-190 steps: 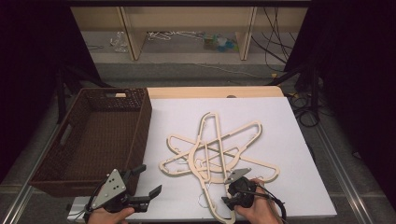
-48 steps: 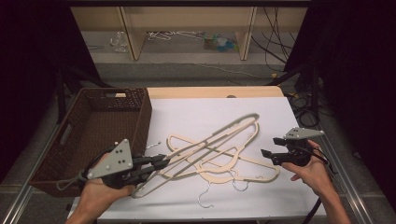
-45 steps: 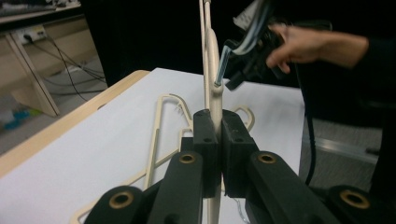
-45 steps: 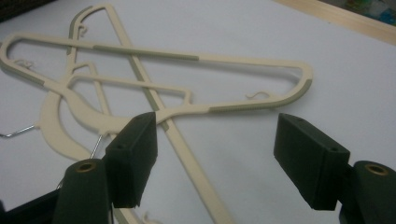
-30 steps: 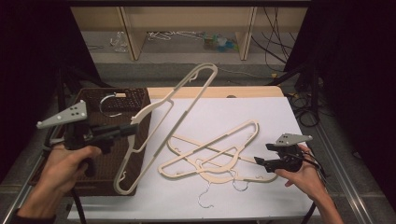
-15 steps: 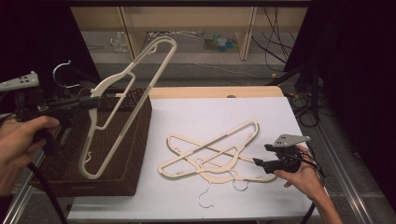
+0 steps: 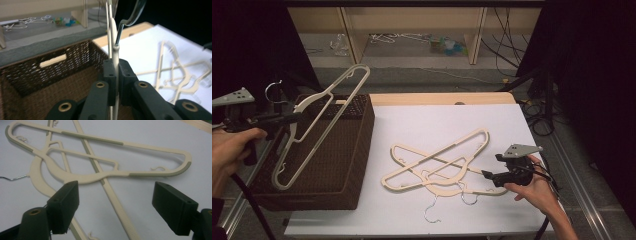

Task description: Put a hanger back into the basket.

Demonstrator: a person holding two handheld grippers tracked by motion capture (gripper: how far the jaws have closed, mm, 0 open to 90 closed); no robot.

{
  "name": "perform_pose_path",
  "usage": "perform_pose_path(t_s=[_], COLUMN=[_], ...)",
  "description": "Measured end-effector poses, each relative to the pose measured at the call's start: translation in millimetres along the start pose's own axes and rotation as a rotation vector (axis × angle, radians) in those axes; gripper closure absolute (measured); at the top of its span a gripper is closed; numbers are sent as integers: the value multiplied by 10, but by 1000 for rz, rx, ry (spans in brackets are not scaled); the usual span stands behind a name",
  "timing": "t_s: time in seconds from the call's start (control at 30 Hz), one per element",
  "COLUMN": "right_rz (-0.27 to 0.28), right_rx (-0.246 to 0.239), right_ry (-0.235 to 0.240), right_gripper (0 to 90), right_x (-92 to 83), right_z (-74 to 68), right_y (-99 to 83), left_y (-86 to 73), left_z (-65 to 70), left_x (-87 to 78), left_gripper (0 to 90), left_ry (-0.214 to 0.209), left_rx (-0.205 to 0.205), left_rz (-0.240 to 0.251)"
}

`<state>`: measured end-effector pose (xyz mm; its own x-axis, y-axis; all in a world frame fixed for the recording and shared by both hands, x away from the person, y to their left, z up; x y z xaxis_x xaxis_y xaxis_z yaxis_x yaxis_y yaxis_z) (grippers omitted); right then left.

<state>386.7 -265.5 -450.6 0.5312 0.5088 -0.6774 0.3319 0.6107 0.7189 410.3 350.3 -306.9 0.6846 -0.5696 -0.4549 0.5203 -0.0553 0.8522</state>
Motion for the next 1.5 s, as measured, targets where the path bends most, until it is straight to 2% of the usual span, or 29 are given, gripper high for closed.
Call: perform_pose_path(t_s=[0.13,0.17,0.33,0.53,0.57,0.6,0.63,0.73,0.8,0.83,0.93,0.97,1.03,1.07,1.1,1.17,1.2,1.23,1.27,1.33,1.37,1.4,1.43,1.5], right_rz=[17,25,30,31,21,21,30,30,27,21,30,31,29,29,29,26,21,21,21,24,21,21,21,23], right_rx=[-12,1,-5,-16,4,4,-12,-22,-22,-5,-14,-14,-16,-16,-22,-30,-24,-25,-25,-28,-26,-26,-26,-28], right_ry=[-3,-13,-16,-15,-8,-8,-10,-9,-6,-3,3,4,4,4,3,5,7,9,9,6,9,11,11,11], right_gripper=[207,191,163,164,164,164,164,164,164,164,164,165,165,165,165,165,165,166,166,166,165,166,166,166], right_x=[-2,-8,-21,-13,-18,-18,-9,-4,0,-4,-4,-4,-2,-2,2,3,-1,0,0,6,7,7,7,9], right_z=[12,17,17,26,4,4,8,7,6,-8,-9,-9,-9,-9,-9,-10,-18,-19,-19,-18,-24,-27,-27,-29], right_y=[7,12,11,7,9,9,13,10,8,11,17,17,15,15,14,13,11,11,11,14,15,16,16,18], left_y=[-88,-142,-277,-377,-421,-421,-474,-512,-547,-582,-610,-642,-657,-668,-704,-721,-745,-757,-757,-767,-777,-777,-781,-797], left_z=[-71,-98,-223,-310,-335,-335,-376,-396,-424,-423,-446,-483,-491,-489,-520,-536,-545,-590,-590,-623,-682,-682,-700,-753], left_x=[51,85,135,139,153,153,179,227,272,353,413,465,500,540,603,622,656,675,675,678,660,660,648,630], left_gripper=[858,858,858,857,858,857,857,857,857,857,856,856,856,856,856,856,855,855,852,847,833,821,821,788], left_ry=[22,29,61,63,61,61,68,80,91,80,74,69,69,70,87,91,101,117,117,131,179,179,206,280], left_rx=[17,16,11,12,0,0,2,-11,4,-28,-39,-29,-37,-58,-46,-39,-49,-71,-71,-103,-130,-130,-135,-118], left_rz=[-44,-65,-92,-107,-123,-123,-145,-144,-187,-180,-185,-207,-210,-209,-244,-262,-264,-233,-233,-210,-187,-187,-196,-201])
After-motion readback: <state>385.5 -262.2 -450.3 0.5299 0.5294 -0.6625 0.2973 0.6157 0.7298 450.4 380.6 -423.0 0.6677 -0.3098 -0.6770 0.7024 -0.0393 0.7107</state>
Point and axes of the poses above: each handheld gripper's, and its own axes: x roughly forward along the jaws, y roughly out of its top, z roughly to its right, the point moved 4 cm from there along x, roughly forward along the jaws, and after that the axes turned 10 degrees about -x, right-handed, at the moved point
